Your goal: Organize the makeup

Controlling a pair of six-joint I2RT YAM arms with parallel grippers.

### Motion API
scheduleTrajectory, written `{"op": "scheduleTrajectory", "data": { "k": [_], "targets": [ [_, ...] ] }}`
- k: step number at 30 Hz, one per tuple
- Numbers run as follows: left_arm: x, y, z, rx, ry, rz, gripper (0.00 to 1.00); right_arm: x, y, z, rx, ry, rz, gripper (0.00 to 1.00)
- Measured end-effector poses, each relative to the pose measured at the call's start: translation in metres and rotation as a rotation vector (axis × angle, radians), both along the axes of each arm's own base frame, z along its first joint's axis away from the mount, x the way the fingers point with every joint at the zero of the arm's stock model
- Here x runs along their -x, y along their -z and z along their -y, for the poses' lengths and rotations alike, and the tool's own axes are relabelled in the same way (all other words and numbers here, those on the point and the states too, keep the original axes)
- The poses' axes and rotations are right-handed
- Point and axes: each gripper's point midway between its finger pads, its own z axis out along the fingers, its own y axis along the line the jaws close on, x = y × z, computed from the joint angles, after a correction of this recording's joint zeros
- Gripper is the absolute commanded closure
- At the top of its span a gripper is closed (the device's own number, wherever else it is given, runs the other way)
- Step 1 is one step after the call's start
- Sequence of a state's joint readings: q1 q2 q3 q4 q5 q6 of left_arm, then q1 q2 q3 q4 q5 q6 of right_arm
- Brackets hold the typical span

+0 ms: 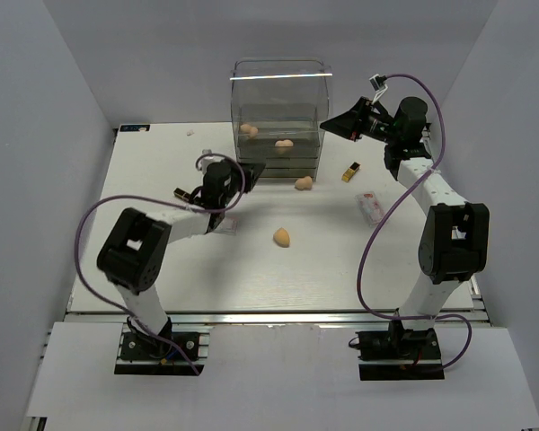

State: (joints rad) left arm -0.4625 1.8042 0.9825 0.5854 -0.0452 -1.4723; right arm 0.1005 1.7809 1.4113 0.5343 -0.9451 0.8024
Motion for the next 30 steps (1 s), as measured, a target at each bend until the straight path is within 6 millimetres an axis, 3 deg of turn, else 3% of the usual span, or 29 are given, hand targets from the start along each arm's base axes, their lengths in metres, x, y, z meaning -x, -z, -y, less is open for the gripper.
{"op": "scheduleTrajectory", "data": {
  "k": [3,4,7,10,14,21,30],
  "targets": [
    [0.047,0.011,-0.009,-0.067,0.043,-0.043,0.62,0.0,0.0,0.0,-0.001,0.0,-0.001,0.78],
    [0.06,0.012,-0.011,-0.087,0.059,-0.047,0.53,0.0,0.0,0.0,-0.001,0.0,-0.001,0.78],
    [0.091,0.015,-0.014,-0.164,0.117,-0.052,0.42,0.0,0.0,0.0,-0.001,0.0,-0.001,0.78],
    [0.108,0.034,-0.01,-0.274,0.197,-0.083,0.38,0.0,0.0,0.0,0.0,0.0,-0.001,0.78],
    [0.132,0.081,0.009,-0.488,0.368,-0.184,0.36,0.0,0.0,0.0,0.0,0.0,0.0,0.78],
    [0.161,0.133,0.034,-0.744,0.591,-0.284,0.35,0.0,0.001,0.0,0.001,0.0,0.0,0.78],
    [0.158,0.15,0.048,-0.931,0.688,-0.301,0.41,0.001,0.0,0.0,0.001,0.0,0.002,0.78]
  ]
}}
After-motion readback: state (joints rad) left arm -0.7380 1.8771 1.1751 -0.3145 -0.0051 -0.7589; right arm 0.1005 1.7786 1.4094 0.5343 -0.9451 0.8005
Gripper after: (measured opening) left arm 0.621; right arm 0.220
